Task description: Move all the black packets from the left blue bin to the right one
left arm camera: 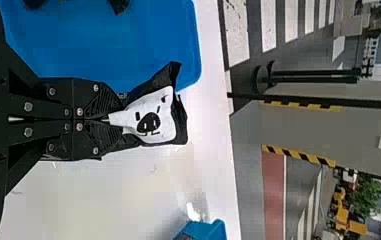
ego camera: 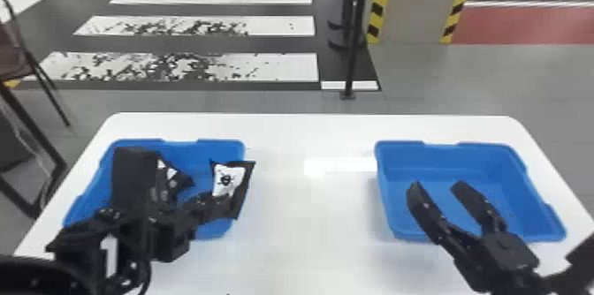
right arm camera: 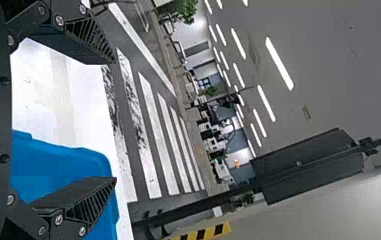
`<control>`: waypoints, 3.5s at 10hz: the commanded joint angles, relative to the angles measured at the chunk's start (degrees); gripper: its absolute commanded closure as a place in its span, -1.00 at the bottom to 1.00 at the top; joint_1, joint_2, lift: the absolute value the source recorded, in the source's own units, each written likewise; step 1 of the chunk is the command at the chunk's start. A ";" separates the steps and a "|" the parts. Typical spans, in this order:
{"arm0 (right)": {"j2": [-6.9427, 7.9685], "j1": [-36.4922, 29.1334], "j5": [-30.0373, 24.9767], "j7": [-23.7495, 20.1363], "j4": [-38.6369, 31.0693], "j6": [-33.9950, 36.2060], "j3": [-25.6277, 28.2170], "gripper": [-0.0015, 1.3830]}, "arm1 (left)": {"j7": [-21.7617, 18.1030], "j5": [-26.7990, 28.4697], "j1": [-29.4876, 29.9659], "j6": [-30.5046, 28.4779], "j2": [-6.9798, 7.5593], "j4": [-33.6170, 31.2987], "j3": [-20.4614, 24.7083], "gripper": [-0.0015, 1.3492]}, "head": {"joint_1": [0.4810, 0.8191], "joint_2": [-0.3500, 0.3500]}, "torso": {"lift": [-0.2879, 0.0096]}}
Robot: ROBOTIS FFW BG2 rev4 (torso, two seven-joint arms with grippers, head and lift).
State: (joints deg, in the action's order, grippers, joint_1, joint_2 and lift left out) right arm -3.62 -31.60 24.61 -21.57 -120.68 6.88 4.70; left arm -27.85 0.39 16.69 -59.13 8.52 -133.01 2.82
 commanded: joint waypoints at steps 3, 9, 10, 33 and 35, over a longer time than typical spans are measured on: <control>-4.64 7.56 5.90 -0.06 4.18 8.73 -9.39 -0.70 | -0.18 -2.45 -0.53 0.91 0.79 -0.37 -3.62 0.80 | 0.27 0.06 | -0.01; -7.81 15.01 10.81 0.82 7.55 9.01 -16.02 -0.70 | -0.45 -6.68 -3.76 1.62 2.55 0.89 -12.53 0.80 | 0.27 0.09 | -0.01; -7.98 16.00 11.27 1.00 8.25 9.15 -16.93 -0.70 | -0.45 -7.13 -4.04 2.18 2.55 1.03 -12.99 0.80 | 0.27 0.07 | -0.01; -4.55 25.14 -13.98 3.64 25.83 3.24 11.52 -0.95 | 1.40 -7.36 7.07 7.10 -1.67 -10.22 5.64 -0.74 | 0.27 -0.58 | -0.01; -1.83 15.58 -14.67 6.89 15.43 -2.52 11.75 -0.74 | 1.75 -6.90 8.19 6.68 -2.46 -10.22 9.41 -0.74 | 0.27 -0.56 | -0.01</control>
State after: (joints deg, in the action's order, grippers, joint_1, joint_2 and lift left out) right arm -6.23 -13.20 10.28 -14.67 -102.11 6.06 16.38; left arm -26.09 -6.58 24.50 -52.28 6.23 -143.30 11.11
